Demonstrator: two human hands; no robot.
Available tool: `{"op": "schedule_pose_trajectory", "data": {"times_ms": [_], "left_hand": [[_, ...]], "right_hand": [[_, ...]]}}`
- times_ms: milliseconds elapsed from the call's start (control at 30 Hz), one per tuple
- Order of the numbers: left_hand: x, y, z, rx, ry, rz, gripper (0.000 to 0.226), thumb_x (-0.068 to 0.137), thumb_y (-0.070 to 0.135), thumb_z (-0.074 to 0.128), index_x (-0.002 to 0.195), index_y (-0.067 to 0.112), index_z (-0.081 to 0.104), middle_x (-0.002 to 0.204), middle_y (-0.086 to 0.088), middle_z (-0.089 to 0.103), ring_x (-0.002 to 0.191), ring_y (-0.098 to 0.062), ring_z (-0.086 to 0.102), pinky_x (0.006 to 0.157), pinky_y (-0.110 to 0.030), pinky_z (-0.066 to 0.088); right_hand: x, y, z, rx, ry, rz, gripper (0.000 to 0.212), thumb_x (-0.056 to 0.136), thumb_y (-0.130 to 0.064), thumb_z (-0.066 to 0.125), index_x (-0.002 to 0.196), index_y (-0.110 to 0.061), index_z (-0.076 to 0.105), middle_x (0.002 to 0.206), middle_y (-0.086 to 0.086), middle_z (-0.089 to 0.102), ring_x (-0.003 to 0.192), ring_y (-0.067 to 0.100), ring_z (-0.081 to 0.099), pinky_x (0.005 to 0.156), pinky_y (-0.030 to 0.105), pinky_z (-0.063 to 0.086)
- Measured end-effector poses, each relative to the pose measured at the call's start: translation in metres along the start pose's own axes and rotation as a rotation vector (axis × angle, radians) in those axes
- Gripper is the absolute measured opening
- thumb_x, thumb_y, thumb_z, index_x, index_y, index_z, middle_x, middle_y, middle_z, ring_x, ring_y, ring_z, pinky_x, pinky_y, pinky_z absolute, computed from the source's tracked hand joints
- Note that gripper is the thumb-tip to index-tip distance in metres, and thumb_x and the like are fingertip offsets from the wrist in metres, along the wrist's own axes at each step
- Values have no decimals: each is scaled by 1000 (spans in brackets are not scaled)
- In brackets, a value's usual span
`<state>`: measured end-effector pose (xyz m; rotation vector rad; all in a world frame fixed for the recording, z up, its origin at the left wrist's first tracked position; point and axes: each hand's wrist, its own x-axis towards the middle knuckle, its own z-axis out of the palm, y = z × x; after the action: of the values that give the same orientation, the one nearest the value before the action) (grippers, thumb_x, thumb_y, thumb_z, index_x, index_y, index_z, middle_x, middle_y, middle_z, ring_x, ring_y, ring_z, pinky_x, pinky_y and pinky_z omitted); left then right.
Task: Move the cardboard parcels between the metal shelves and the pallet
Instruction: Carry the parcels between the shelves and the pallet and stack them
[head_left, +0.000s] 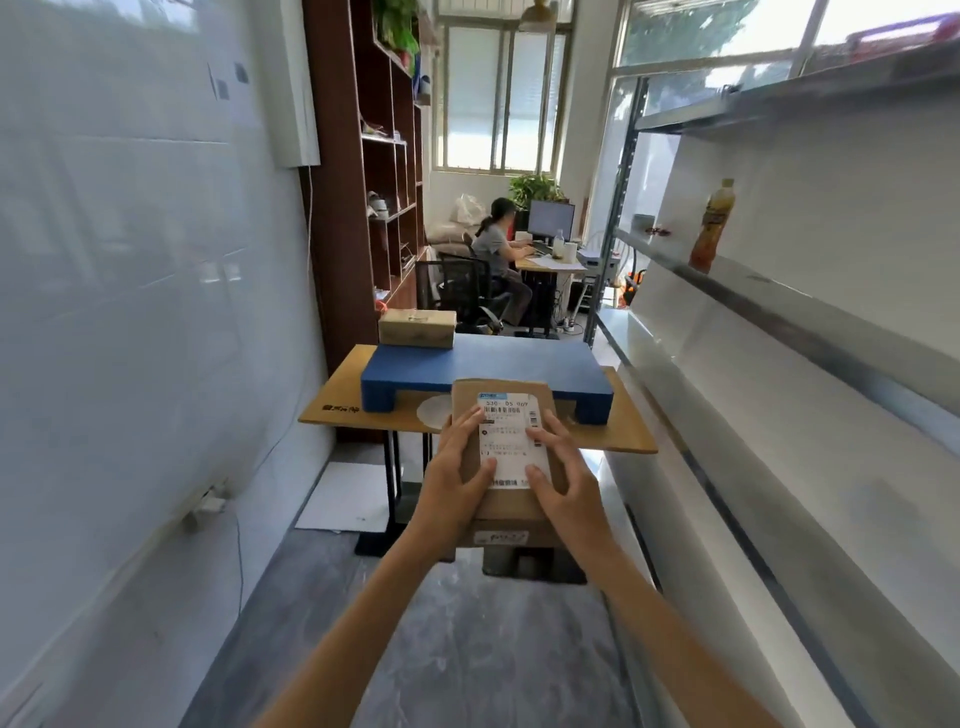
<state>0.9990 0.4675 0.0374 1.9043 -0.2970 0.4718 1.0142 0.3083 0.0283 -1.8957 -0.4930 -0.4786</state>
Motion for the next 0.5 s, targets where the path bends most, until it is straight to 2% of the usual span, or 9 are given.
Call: {"op": "schedule_pose_trajectory", "data": {"times_ms": [100, 133, 200, 300, 400, 500], "left_hand": [[47, -31, -14, 33, -22, -14, 58, 93, 10, 59, 143, 25, 34, 144, 16, 28, 141, -12, 26, 113, -40, 36], [62, -40, -17, 41, -23, -15, 58, 93, 10, 59, 144, 23, 34, 144, 16, 29, 141, -13, 27, 113, -39, 36], [87, -58, -20, 50, -17, -27, 58, 93, 11, 59, 145, 20, 34, 146, 12, 30, 141, -13, 27, 113, -37, 35], [118, -87, -17, 55, -23, -53, 59, 93, 11, 59, 145, 18, 34, 153, 4, 31, 145, -16, 20, 116, -41, 30], [152, -117, -14, 42, -23, -61, 59, 92, 12, 60, 144, 21, 35, 153, 3, 31, 145, -20, 21, 114, -46, 33], [195, -149, -6, 38, -36, -63, 59, 92, 12, 60, 144, 23, 35, 152, 5, 31, 144, -19, 23, 113, -47, 34]], "right_hand": [[49, 24, 29, -5, 0, 24, 43, 90, -15, 61, 131, -18, 49, 151, -5, 31, 138, 15, 32, 100, 28, 48], [62, 32, 36, -5, 1, 27, 43, 90, -15, 61, 131, -18, 49, 151, -5, 31, 138, 15, 32, 101, 29, 47], [86, 48, 48, -14, -8, 28, 43, 90, -15, 62, 131, -17, 50, 151, -5, 31, 138, 13, 31, 102, 28, 46], [116, 73, 62, -4, -29, 39, 44, 89, -14, 62, 131, -15, 50, 151, -5, 32, 138, 14, 32, 101, 27, 46], [147, 98, 75, 16, -29, 57, 44, 89, -12, 62, 131, -14, 50, 151, -5, 33, 137, 14, 33, 97, 17, 46], [186, 133, 88, 19, -31, 69, 43, 89, -12, 63, 130, -16, 52, 150, -8, 33, 137, 11, 32, 101, 26, 46]]}}
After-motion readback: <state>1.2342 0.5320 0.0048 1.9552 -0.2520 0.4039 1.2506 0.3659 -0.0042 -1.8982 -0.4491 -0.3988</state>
